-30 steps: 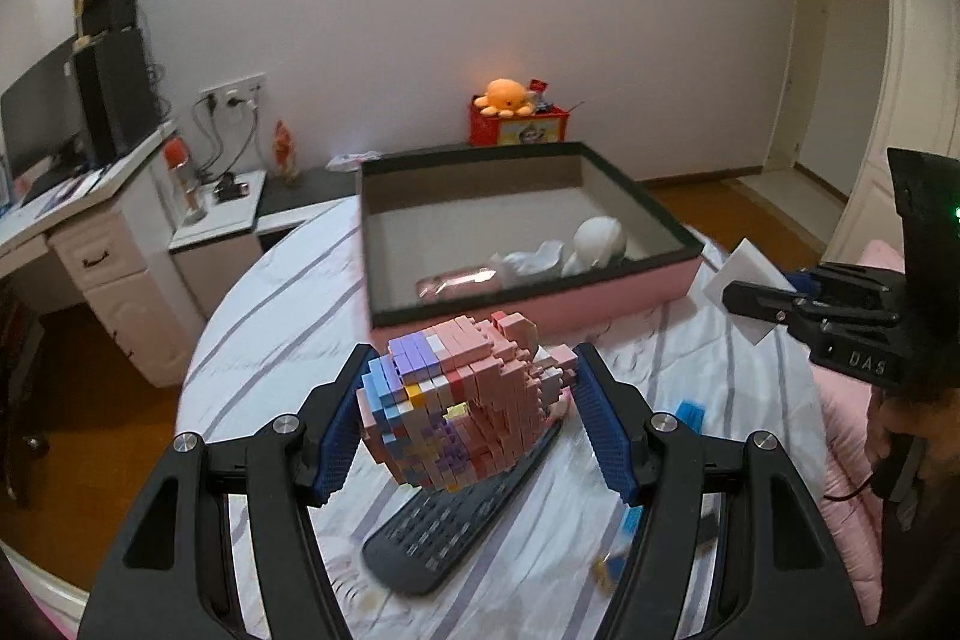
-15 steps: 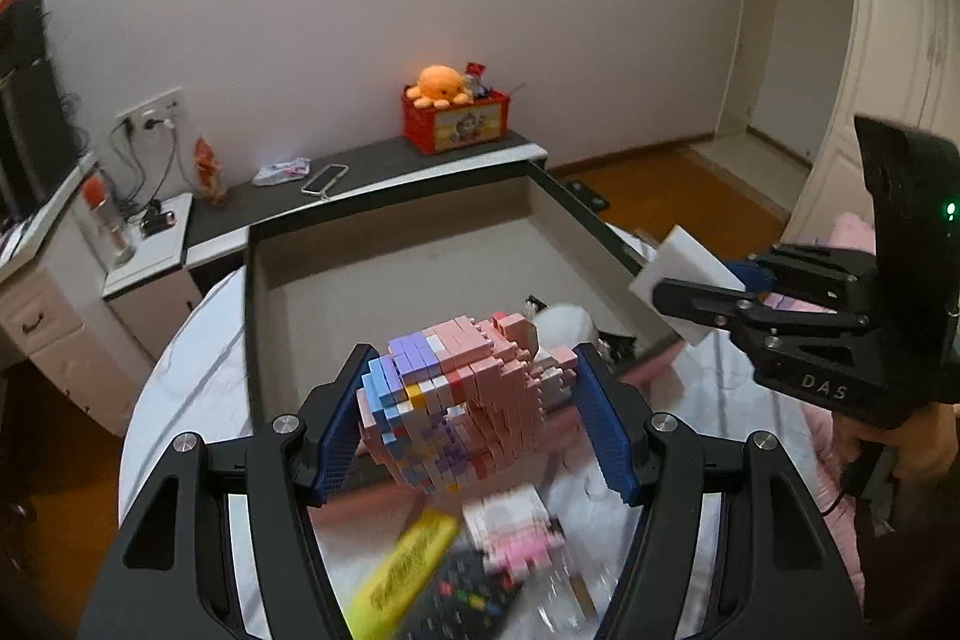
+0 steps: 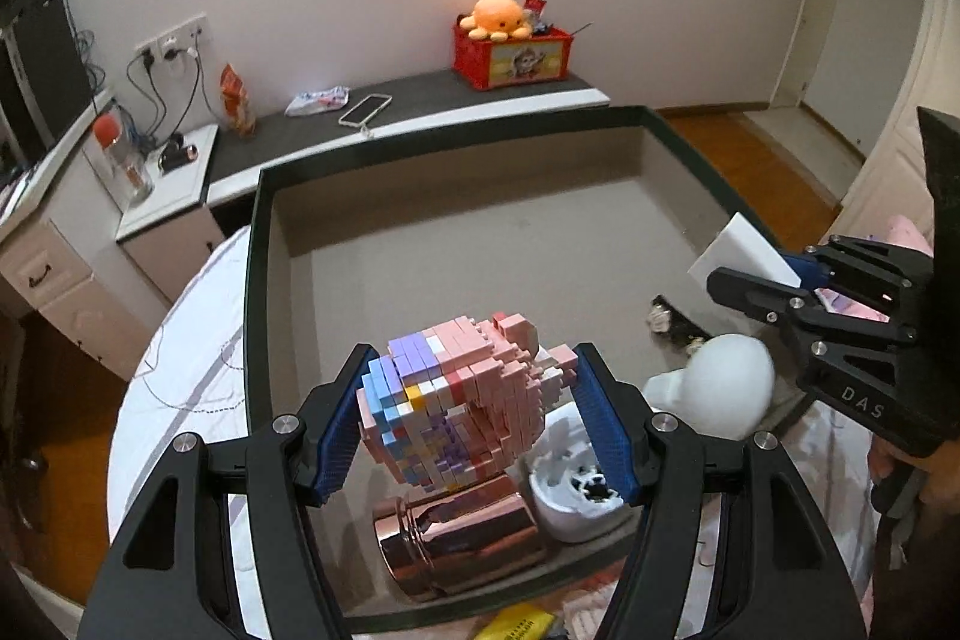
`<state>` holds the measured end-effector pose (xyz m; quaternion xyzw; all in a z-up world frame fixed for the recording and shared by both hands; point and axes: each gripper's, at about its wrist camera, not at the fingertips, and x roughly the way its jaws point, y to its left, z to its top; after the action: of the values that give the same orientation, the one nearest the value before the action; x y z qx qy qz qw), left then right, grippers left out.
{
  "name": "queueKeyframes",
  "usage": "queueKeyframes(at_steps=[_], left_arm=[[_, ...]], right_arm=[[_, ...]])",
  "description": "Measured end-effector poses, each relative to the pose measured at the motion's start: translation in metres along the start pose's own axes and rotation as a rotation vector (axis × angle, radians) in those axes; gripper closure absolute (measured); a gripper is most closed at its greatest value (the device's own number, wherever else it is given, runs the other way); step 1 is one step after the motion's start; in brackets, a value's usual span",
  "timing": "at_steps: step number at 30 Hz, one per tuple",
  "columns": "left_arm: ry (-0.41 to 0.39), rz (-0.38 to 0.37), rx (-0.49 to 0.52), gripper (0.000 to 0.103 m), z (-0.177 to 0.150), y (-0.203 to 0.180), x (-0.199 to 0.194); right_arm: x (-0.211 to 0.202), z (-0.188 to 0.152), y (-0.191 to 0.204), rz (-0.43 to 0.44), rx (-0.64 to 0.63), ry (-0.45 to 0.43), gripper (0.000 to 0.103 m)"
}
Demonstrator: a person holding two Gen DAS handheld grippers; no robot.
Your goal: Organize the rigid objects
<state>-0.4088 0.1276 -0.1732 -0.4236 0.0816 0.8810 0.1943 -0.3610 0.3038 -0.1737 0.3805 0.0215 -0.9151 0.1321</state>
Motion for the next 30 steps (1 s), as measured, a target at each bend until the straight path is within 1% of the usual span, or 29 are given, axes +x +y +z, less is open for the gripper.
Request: queueKeyframes(at_steps=[3,6,8,9,10,11,13,15,18,19,22,24,27,30], left_arm=[[0.002,0.001,-0.007,0.036,-0.002,0.001,0.005],[-0.009,0.022,-0.023,0.036,-0.003,0.003,0.006],[-0.017,0.035,-0.034,0.033,-0.004,0.005,0.005],[-0.026,0.038,-0.044,0.024,-0.004,0.006,0.003],[-0.038,0.046,-0.053,0.016,-0.003,0.008,0.0],[-0.056,0.057,-0.062,0.011,-0.004,0.009,-0.005],[-0.077,0.064,-0.067,0.006,-0.005,0.009,-0.016],[-0.085,0.075,-0.072,0.003,-0.008,0.011,-0.026],[-0.106,0.084,-0.085,0.003,-0.016,0.014,-0.044],[-0.112,0.092,-0.091,0.002,-0.019,0.015,-0.05],[-0.144,0.095,-0.097,0.001,-0.033,0.013,-0.072],[-0.172,0.085,-0.099,0.001,-0.043,0.01,-0.089],[-0.205,0.079,-0.086,0.001,-0.06,0.003,-0.112],[-0.231,0.088,-0.075,0.0,-0.08,-0.004,-0.132]], right_arm=[[0.001,0.0,-0.001,-0.008,0.005,-0.009,0.079],[-0.003,0.002,-0.003,-0.023,0.007,-0.047,0.079],[-0.006,0.003,-0.004,-0.033,0.013,-0.063,0.079],[-0.008,0.002,-0.005,-0.03,0.02,-0.071,0.078],[-0.009,0.003,-0.005,-0.025,0.025,-0.075,0.076],[-0.013,0.003,-0.006,-0.02,0.035,-0.089,0.073],[-0.02,0.003,-0.006,-0.018,0.043,-0.103,0.056],[-0.026,0.003,-0.003,-0.019,0.043,-0.117,0.051],[-0.042,0.001,0.002,-0.02,0.049,-0.144,0.03],[-0.05,-0.001,0.005,-0.024,0.047,-0.163,0.025],[-0.07,-0.007,0.016,-0.019,0.041,-0.198,0.024],[-0.082,-0.011,0.021,-0.011,0.041,-0.211,0.024],[-0.103,-0.023,0.035,-0.013,0.039,-0.229,0.023],[-0.125,-0.037,0.048,-0.012,0.037,-0.246,0.022]])
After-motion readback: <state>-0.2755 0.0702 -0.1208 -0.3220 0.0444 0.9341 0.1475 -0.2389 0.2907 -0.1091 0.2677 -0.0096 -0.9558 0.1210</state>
